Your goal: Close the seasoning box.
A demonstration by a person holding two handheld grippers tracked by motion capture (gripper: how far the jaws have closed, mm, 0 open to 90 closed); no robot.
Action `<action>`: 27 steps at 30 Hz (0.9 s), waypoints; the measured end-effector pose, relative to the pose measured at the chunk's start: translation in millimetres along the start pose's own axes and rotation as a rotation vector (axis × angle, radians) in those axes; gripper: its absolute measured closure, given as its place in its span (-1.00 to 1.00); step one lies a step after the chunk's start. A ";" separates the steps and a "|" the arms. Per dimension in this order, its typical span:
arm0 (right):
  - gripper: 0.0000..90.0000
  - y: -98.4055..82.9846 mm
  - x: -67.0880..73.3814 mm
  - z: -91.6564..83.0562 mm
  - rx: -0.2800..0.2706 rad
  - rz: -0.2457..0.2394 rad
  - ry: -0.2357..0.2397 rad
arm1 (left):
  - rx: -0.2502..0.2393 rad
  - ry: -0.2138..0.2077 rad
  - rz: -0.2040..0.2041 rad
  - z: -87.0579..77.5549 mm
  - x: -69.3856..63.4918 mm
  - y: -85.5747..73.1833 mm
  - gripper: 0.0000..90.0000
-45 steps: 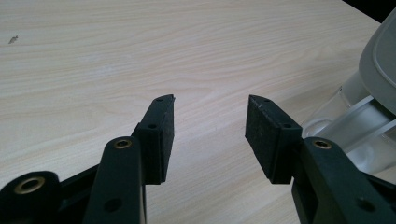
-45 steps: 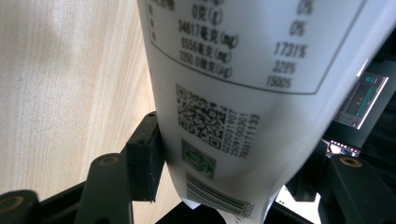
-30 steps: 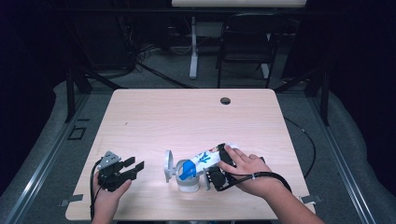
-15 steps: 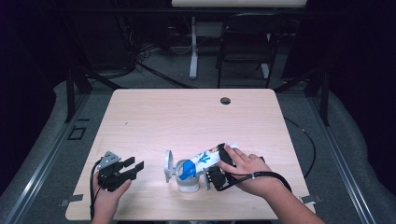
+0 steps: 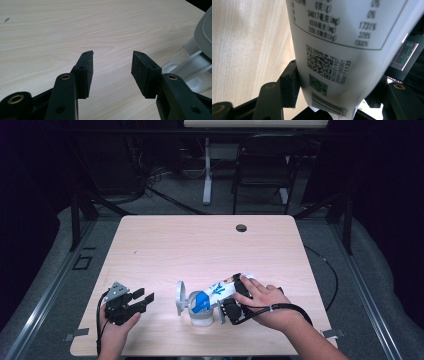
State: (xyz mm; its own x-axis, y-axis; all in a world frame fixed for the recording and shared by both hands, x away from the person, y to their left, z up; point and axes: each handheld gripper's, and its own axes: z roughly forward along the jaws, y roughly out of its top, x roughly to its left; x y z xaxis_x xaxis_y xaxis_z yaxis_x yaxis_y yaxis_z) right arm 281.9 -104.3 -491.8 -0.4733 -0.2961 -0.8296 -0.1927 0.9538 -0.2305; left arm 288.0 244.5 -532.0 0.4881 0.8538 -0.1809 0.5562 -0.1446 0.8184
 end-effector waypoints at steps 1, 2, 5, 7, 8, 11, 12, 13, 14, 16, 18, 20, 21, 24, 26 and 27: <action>-0.10 0.0 0.1 0.1 -0.001 0.000 0.000 | -0.003 0.002 -0.001 0.3 0.0 -0.2 0.16; -0.10 0.0 0.0 0.0 0.000 -0.001 0.000 | -0.003 0.001 0.000 0.3 0.1 -0.2 0.16; -0.10 0.0 0.0 -0.2 0.001 -0.003 -0.001 | -0.002 0.002 0.000 0.3 0.1 -0.3 0.16; -0.10 0.1 0.0 -0.2 0.001 -0.003 -0.001 | -0.003 0.001 -0.001 0.4 -0.1 -0.3 0.16; -0.10 0.1 0.0 -0.2 0.001 -0.003 -0.001 | -0.003 0.001 -0.001 0.4 -0.1 -0.3 0.16; -0.09 0.6 -1.2 -2.3 0.023 -0.022 -0.004 | -0.004 0.002 -0.001 0.3 0.0 -0.3 0.16; -0.09 0.6 -1.2 -2.3 0.023 -0.022 -0.004 | -0.004 0.002 -0.001 0.3 0.0 -0.3 0.16; -0.09 0.6 -1.3 -2.3 0.023 -0.023 -0.004 | -0.004 0.002 -0.001 0.2 0.1 -0.2 0.16; -0.09 0.6 -1.3 -2.3 0.023 -0.023 -0.004 | -0.004 0.003 0.000 0.1 0.2 -0.2 0.16; -0.09 0.3 -0.7 -1.6 0.015 -0.018 -0.005 | -0.005 0.003 -0.001 -0.1 0.3 -0.2 0.16; -0.09 0.4 -0.7 -1.7 0.016 -0.018 -0.004 | -0.006 0.003 -0.001 -0.1 0.2 -0.1 0.16; -0.09 0.6 -1.4 -2.3 0.023 -0.024 -0.003 | -0.007 0.003 -0.001 -0.1 -0.1 -0.1 0.16; -0.09 0.6 -1.4 -2.3 0.023 -0.024 -0.003 | -0.007 0.003 -0.001 -0.1 -0.1 -0.1 0.16; -0.09 0.4 -0.9 -1.7 0.016 -0.020 -0.003 | -0.007 0.004 -0.001 -0.1 0.0 -0.1 0.16; -0.09 0.3 -1.0 -1.7 0.015 -0.021 -0.003 | -0.005 0.004 -0.002 -0.2 0.4 -0.2 0.16; -0.09 0.3 -1.0 -1.7 0.015 -0.021 -0.003 | -0.005 0.004 -0.002 -0.2 0.4 -0.2 0.16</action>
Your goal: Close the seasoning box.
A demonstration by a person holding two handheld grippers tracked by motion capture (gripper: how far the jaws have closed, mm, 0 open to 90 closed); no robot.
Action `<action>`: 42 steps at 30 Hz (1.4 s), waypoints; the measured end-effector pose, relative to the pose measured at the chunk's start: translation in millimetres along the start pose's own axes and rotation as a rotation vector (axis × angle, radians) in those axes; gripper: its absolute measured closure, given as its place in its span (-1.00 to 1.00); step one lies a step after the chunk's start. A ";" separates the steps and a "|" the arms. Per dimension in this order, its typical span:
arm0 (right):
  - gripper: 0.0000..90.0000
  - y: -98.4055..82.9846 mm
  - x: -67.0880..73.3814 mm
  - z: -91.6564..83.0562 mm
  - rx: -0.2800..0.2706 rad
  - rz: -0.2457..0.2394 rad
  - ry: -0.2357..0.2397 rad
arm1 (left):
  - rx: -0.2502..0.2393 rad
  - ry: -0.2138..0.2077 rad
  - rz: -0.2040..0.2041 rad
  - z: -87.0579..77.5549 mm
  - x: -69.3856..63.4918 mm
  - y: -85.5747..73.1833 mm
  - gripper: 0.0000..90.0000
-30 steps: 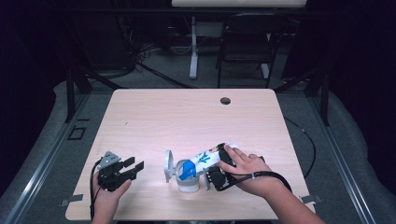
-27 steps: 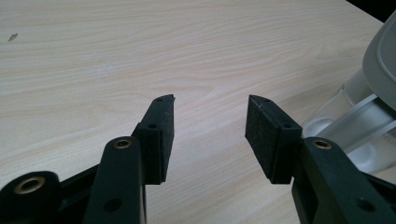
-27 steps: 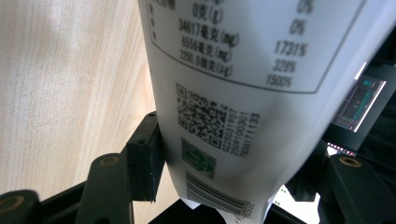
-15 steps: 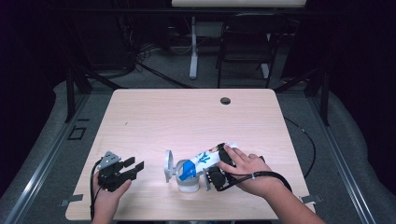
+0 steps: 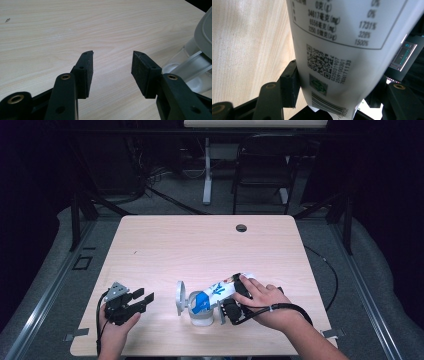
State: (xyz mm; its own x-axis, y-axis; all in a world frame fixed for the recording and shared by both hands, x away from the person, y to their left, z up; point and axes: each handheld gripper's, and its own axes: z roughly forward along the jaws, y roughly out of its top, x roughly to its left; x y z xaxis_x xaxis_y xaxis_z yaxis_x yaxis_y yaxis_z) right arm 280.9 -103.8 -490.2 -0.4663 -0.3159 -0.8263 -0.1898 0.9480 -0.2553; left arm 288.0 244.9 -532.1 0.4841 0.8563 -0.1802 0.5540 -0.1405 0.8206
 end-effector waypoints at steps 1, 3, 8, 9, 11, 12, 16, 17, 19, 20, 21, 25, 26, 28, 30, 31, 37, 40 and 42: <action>-0.09 0.0 0.0 -0.1 0.001 -0.001 -0.002 | 0.000 0.000 0.000 0.0 0.1 0.0 0.16; -0.09 0.0 0.0 0.0 0.000 -0.001 -0.002 | 0.000 0.000 0.000 0.0 0.2 -0.1 0.16; -0.09 -0.3 0.1 0.3 -0.005 0.000 -0.001 | 0.001 0.000 0.000 0.2 0.1 -0.1 0.16; -0.09 -0.2 0.0 0.2 -0.004 -0.002 -0.003 | 0.001 0.000 0.000 0.2 0.1 -0.1 0.16; -0.09 -0.2 0.0 0.1 -0.004 -0.004 -0.005 | 0.001 0.001 0.000 0.2 0.1 -0.2 0.16; -0.09 -0.2 0.0 0.1 -0.004 -0.005 -0.005 | 0.001 0.001 0.000 0.2 0.1 -0.2 0.16; -0.09 0.0 0.1 -0.2 -0.001 -0.008 -0.009 | 0.001 0.000 0.001 0.4 0.1 -0.1 0.16; -0.09 -0.1 0.0 -0.2 -0.001 -0.008 -0.009 | 0.001 0.000 0.001 0.5 0.1 -0.1 0.16; -0.09 0.0 -0.1 -0.2 0.000 -0.010 -0.009 | 0.003 0.001 0.001 0.4 0.1 -0.1 0.16; -0.09 0.0 -0.1 -0.3 0.000 -0.011 -0.010 | 0.002 0.002 0.001 0.4 0.3 -0.1 0.16; -0.09 -0.1 -0.2 -0.2 -0.001 -0.010 -0.009 | 0.001 0.001 0.000 0.4 0.4 -0.2 0.16; -0.09 0.1 -0.3 0.0 0.000 -0.012 -0.010 | 0.001 0.003 0.001 0.2 0.6 -0.1 0.16; -0.09 0.1 -0.3 0.0 0.000 -0.012 -0.010 | 0.001 0.003 0.001 0.2 0.6 -0.1 0.16; -0.09 0.2 -0.3 0.0 0.000 -0.013 -0.011 | 0.002 0.002 -0.002 0.4 0.2 -0.2 0.16; -0.09 0.2 -0.4 -0.2 0.001 -0.016 -0.012 | 0.002 0.001 -0.001 0.4 0.0 -0.1 0.16; -0.09 0.1 -0.4 0.1 -0.002 -0.014 -0.010 | -0.001 0.000 -0.001 0.5 0.0 -0.2 0.16; -0.09 0.2 -0.5 0.5 -0.003 -0.016 -0.010 | 0.001 0.002 -0.002 0.2 0.2 -0.1 0.16; -0.09 0.2 -0.6 0.6 -0.003 -0.016 -0.009 | 0.002 0.002 -0.001 0.5 0.1 -0.1 0.16; -0.09 0.3 -0.4 0.9 -0.005 -0.016 -0.011 | 0.002 0.001 -0.001 0.6 0.0 -0.2 0.16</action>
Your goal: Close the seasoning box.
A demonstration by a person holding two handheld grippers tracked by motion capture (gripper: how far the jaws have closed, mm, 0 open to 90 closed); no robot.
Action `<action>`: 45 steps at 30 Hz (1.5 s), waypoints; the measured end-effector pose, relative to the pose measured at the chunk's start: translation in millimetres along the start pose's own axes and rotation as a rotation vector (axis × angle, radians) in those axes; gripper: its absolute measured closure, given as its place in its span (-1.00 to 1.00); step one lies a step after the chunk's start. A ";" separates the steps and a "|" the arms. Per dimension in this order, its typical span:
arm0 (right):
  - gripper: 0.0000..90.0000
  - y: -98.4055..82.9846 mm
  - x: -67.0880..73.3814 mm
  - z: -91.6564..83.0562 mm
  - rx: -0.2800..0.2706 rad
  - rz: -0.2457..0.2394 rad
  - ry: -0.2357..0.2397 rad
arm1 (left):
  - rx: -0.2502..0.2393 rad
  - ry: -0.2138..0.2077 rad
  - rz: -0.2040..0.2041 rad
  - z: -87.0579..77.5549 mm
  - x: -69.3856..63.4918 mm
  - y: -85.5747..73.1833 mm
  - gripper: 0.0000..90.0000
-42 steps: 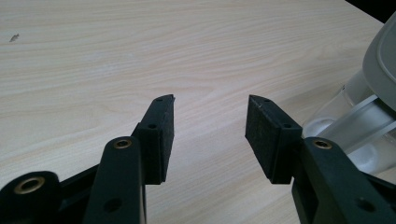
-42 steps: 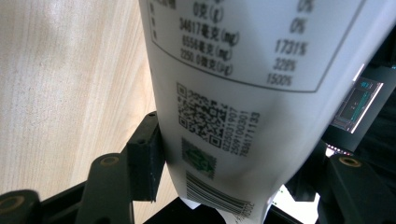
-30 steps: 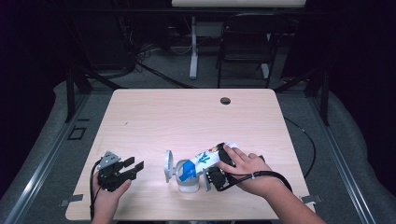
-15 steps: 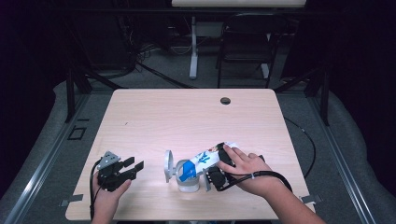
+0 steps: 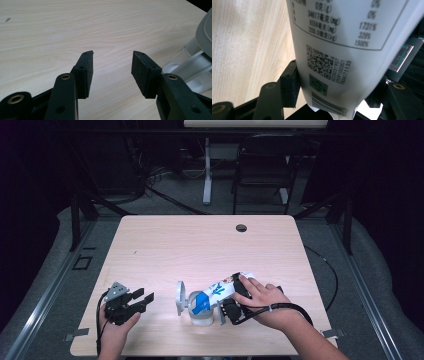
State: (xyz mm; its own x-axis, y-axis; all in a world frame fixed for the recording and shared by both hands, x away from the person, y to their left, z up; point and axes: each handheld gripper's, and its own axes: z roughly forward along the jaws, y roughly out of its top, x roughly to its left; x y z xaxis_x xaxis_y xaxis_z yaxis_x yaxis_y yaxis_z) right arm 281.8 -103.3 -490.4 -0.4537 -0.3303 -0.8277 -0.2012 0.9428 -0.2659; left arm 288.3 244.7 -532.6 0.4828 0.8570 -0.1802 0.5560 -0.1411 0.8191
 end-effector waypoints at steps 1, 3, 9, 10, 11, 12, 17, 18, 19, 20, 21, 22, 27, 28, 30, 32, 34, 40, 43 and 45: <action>-0.09 0.0 0.0 0.0 0.000 0.000 0.000 | 0.000 0.000 0.000 0.1 0.1 0.0 0.16; -0.09 0.2 0.1 0.3 -0.001 0.001 -0.001 | 0.000 0.001 -0.001 0.0 0.3 -0.1 0.16; -0.08 0.4 -0.2 -0.3 0.005 -0.006 -0.005 | 0.001 0.001 0.003 0.0 0.3 -0.1 0.16; -0.08 0.4 -0.1 -0.3 0.005 -0.006 -0.006 | 0.002 0.001 0.004 0.0 0.3 -0.1 0.16; -0.08 0.5 -0.1 -0.3 0.005 -0.007 -0.007 | 0.001 0.001 0.004 0.0 0.2 -0.1 0.16; -0.08 0.5 -0.1 -0.4 0.005 -0.008 -0.007 | 0.000 0.001 0.002 0.0 0.2 -0.1 0.16; -0.08 0.5 0.0 -0.4 0.005 -0.009 -0.008 | 0.002 0.001 0.002 -0.2 0.3 -0.2 0.16; -0.08 0.4 0.0 -0.5 0.005 -0.010 -0.008 | 0.001 0.001 0.001 -0.2 0.4 -0.2 0.16; -0.08 0.4 -0.1 -0.5 0.005 -0.010 -0.008 | 0.001 0.001 0.001 -0.1 0.4 -0.2 0.16; -0.08 0.5 -0.2 -0.5 0.004 -0.011 -0.008 | 0.001 0.001 0.002 -0.1 0.4 -0.2 0.16; -0.08 0.5 -0.2 -0.4 0.005 -0.011 -0.008 | 0.001 0.001 0.003 0.1 0.4 -0.3 0.16; -0.08 0.5 -0.2 -0.3 0.004 -0.012 -0.008 | 0.001 0.001 0.002 0.1 0.4 -0.3 0.16; -0.08 0.5 -0.4 -0.4 0.004 -0.015 -0.010 | 0.001 0.000 0.002 0.0 0.3 -0.3 0.16; -0.08 0.6 -0.5 -0.5 0.004 -0.016 -0.009 | 0.001 0.000 0.001 0.1 0.2 -0.4 0.16; -0.08 1.0 -1.5 -1.8 0.017 -0.027 -0.009 | 0.002 0.001 0.003 0.3 0.2 -0.4 0.16; -0.08 1.1 -1.6 -1.9 0.018 -0.030 -0.011 | 0.002 0.001 0.002 0.4 0.2 -0.5 0.16; -0.08 1.0 -1.6 -1.9 0.017 -0.029 -0.010 | 0.001 -0.001 0.002 0.6 0.3 -0.5 0.16; -0.08 1.0 -1.6 -1.7 0.017 -0.031 -0.011 | 0.003 0.002 0.001 0.4 0.5 -0.6 0.16; -0.08 1.0 -1.6 -1.7 0.016 -0.031 -0.012 | 0.003 0.002 0.002 0.4 0.5 -0.6 0.16; -0.08 1.0 -1.7 -1.8 0.017 -0.030 -0.011 | 0.002 0.002 0.002 0.4 0.4 -0.5 0.16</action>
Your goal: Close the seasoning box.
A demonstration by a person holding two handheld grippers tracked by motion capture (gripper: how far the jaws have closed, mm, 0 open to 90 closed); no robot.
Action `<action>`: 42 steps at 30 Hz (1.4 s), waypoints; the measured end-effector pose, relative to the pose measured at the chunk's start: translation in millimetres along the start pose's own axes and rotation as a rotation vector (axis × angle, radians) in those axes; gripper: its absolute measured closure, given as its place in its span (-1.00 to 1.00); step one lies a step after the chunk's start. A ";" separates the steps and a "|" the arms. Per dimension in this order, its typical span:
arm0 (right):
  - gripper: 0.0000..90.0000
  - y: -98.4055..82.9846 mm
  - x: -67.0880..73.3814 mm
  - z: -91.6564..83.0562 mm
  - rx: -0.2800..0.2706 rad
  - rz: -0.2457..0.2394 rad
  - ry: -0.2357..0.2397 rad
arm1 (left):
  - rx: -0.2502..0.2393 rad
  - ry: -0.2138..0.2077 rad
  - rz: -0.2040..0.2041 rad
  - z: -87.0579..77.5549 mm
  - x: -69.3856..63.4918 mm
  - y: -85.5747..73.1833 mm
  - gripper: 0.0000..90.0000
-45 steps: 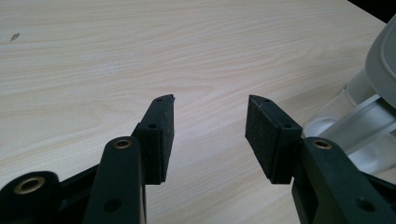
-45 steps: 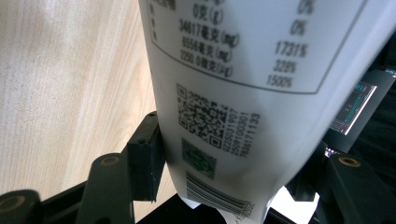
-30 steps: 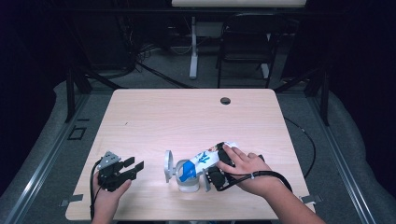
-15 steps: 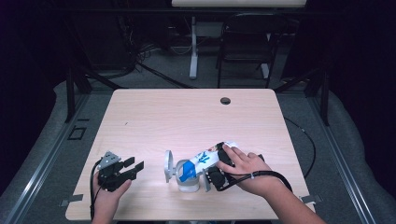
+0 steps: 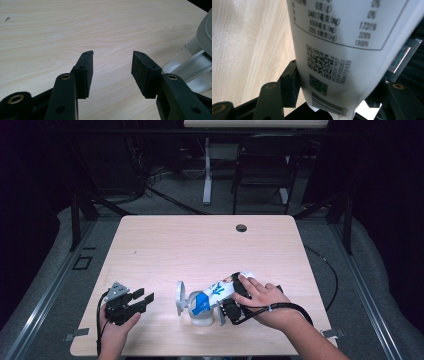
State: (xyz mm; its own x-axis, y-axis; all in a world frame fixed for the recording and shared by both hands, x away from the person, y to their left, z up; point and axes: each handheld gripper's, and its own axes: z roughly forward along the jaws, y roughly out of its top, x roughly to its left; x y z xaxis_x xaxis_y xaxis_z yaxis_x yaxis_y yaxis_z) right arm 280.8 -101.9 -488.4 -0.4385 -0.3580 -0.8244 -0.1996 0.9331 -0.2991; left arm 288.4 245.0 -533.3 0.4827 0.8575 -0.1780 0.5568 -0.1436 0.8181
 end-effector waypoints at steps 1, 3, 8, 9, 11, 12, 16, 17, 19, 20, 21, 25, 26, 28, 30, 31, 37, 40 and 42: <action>-0.08 0.0 0.0 0.0 0.000 -0.001 0.000 | 0.000 0.001 0.000 0.0 0.1 0.0 0.16; -0.08 0.1 0.0 -0.1 0.000 -0.001 -0.002 | 0.001 0.001 0.000 -0.1 0.2 -0.1 0.16; -0.08 -0.1 0.6 0.6 -0.008 0.002 -0.004 | 0.000 0.001 0.000 -0.1 0.2 -0.1 0.16; -0.08 0.0 0.7 0.6 -0.008 0.001 -0.005 | 0.000 0.001 -0.001 -0.2 0.1 -0.1 0.16; -0.08 0.0 0.6 0.6 -0.008 0.001 -0.005 | 0.000 0.001 0.000 -0.3 0.2 0.0 0.16; -0.08 -0.1 0.6 0.6 -0.008 0.000 -0.005 | 0.000 0.002 -0.001 -0.4 0.3 -0.1 0.16; -0.08 0.1 0.4 0.4 -0.007 -0.003 -0.008 | 0.000 0.002 -0.001 -0.4 0.4 -0.1 0.16; -0.08 0.1 0.6 0.5 -0.010 -0.002 -0.009 | -0.001 0.002 -0.002 -0.4 0.3 -0.1 0.16; -0.08 0.1 0.6 0.6 -0.009 -0.001 -0.009 | -0.001 0.002 -0.002 -0.4 0.1 -0.1 0.16; -0.08 0.1 0.6 0.6 -0.009 -0.001 -0.009 | -0.001 0.002 -0.002 -0.4 0.1 -0.1 0.16; -0.08 0.1 0.6 0.5 -0.007 -0.003 -0.008 | 0.000 0.002 -0.002 -0.4 0.1 -0.1 0.16; -0.08 -0.1 0.5 0.5 -0.010 -0.004 -0.010 | 0.000 0.001 0.000 -0.3 -0.1 -0.1 0.16; -0.08 -0.1 0.5 0.5 -0.010 -0.004 -0.010 | 0.000 0.001 0.000 -0.2 -0.1 -0.1 0.16; -0.08 -0.1 0.5 0.7 -0.010 -0.005 -0.009 | 0.001 0.002 -0.001 -0.2 0.1 -0.1 0.16; -0.08 -0.2 0.5 0.7 -0.010 -0.005 -0.009 | 0.001 0.003 -0.001 -0.3 0.4 -0.2 0.16; -0.08 -0.2 0.5 0.7 -0.010 -0.005 -0.009 | 0.001 0.003 -0.001 -0.3 0.4 -0.2 0.16; -0.08 0.1 0.2 0.4 -0.008 -0.011 -0.012 | 0.001 0.002 0.003 -0.3 0.6 -0.1 0.16; -0.08 0.2 0.2 0.4 -0.010 -0.012 -0.014 | 0.000 0.002 -0.002 -0.3 0.5 -0.2 0.16; -0.08 0.2 0.2 0.5 -0.010 -0.012 -0.013 | 0.000 0.002 -0.001 -0.4 0.6 -0.1 0.16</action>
State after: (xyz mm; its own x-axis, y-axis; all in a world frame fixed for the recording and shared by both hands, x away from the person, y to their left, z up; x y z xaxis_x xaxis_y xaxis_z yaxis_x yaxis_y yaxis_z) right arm 281.1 -101.8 -488.9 -0.4242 -0.3689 -0.8270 -0.2141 0.9282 -0.3043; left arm 288.4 245.6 -533.3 0.4803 0.8589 -0.1778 0.5572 -0.1423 0.8181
